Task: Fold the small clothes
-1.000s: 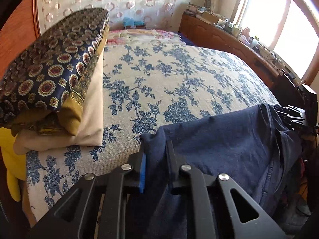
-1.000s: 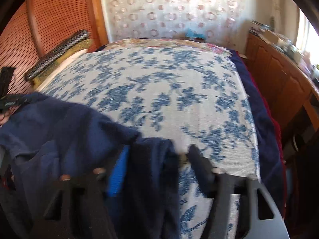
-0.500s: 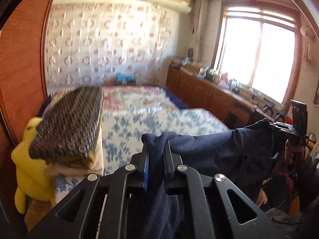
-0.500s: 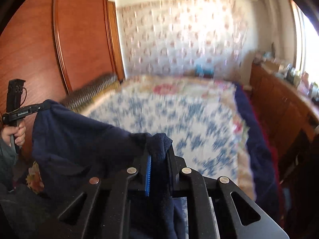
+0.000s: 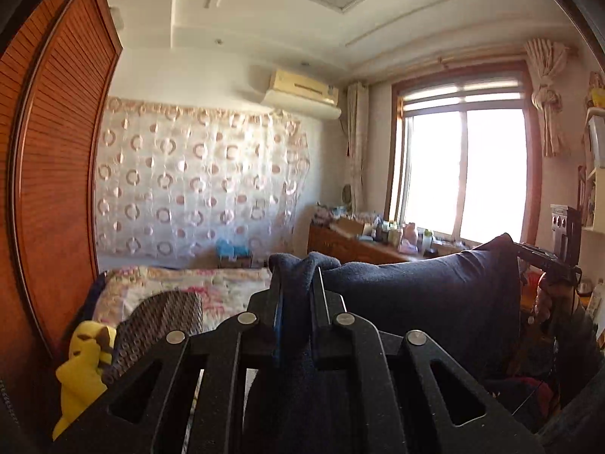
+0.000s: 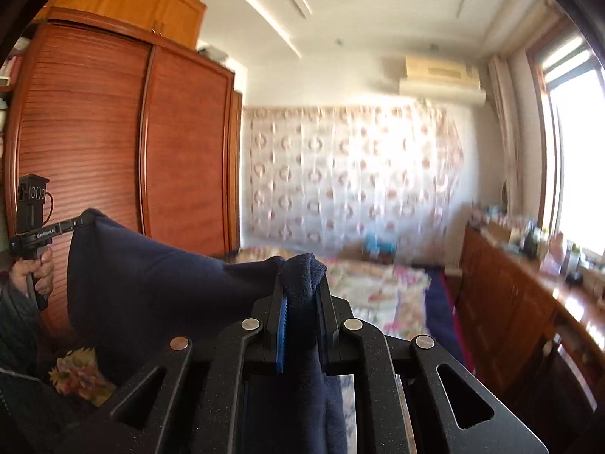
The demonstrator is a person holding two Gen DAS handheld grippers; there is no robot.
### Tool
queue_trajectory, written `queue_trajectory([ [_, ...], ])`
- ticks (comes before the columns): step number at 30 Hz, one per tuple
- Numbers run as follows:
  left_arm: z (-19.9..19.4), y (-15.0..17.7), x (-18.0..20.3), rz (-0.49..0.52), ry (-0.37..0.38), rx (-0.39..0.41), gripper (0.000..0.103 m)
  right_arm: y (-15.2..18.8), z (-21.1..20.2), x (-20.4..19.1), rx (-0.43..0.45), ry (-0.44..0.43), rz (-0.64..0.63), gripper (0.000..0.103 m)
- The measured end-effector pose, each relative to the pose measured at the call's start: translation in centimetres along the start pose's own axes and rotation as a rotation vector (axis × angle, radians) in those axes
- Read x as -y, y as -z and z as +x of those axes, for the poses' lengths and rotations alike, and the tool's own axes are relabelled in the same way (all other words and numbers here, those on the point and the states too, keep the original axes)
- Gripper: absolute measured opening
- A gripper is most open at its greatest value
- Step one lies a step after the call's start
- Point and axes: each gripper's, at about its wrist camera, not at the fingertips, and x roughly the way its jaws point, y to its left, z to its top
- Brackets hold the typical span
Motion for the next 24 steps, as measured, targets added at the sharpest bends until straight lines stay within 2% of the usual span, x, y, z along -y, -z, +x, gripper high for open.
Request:
queue_trajectory([
  [3, -0.3, -1.4, -0.2, 0.019, -0.010, 0.040, 0.012, -2.5, -0.9, -0.3, 0.046, 0.006, -0.039, 0.012],
  [7, 1.4, -2.8, -0.9, 0.041, -0.030, 0.049, 0.012, -4.3, -0.6, -0.5, 0.072, 0.023, -0.088, 0.012],
  [10, 4.6, -3.0, -1.7, 0.056, -0.055, 0.017, 0.012, -4.1, 2.0, 0.1, 0.047, 0.041, -0.107, 0.012],
  [13, 9.9, -2.0, -3.1, 0.068, -0.103, -0.047, 0.012, -3.5, 6.2, 1.4, -0.002, 0.064, -0.104, 0.012],
  [17, 18.3, 1.3, -5.3, 0.075, -0.148, -0.146, 0.014, -2.7, 16.0, 2.7, -0.128, 0.089, -0.072, 0.012],
  [19, 23.9, 3.8, -7.7, 0.152, -0.212, -0.212, 0.024, -1.1, 22.2, 4.1, -0.209, 0.138, -0.070, 0.015],
  [20, 25.1, 4.5, -8.3, 0.162, -0.226, -0.237, 0.026, 0.1, 25.4, 5.0, -0.260, 0.167, -0.062, 0.017],
  [21, 27.0, 5.8, -9.4, 0.148, -0.234, -0.282, 0.032, 1.7, 28.7, 5.9, -0.326, 0.203, -0.049, 0.027],
  [22, 28.2, 7.0, -10.4, 0.115, -0.214, -0.320, 0.042, 2.9, 31.0, 6.5, -0.378, 0.239, -0.044, 0.039],
  [24, 29.4, 8.9, -10.9, 0.066, -0.168, -0.382, 0.051, 5.8, 34.7, 7.8, -0.469, 0.307, -0.017, 0.044],
])
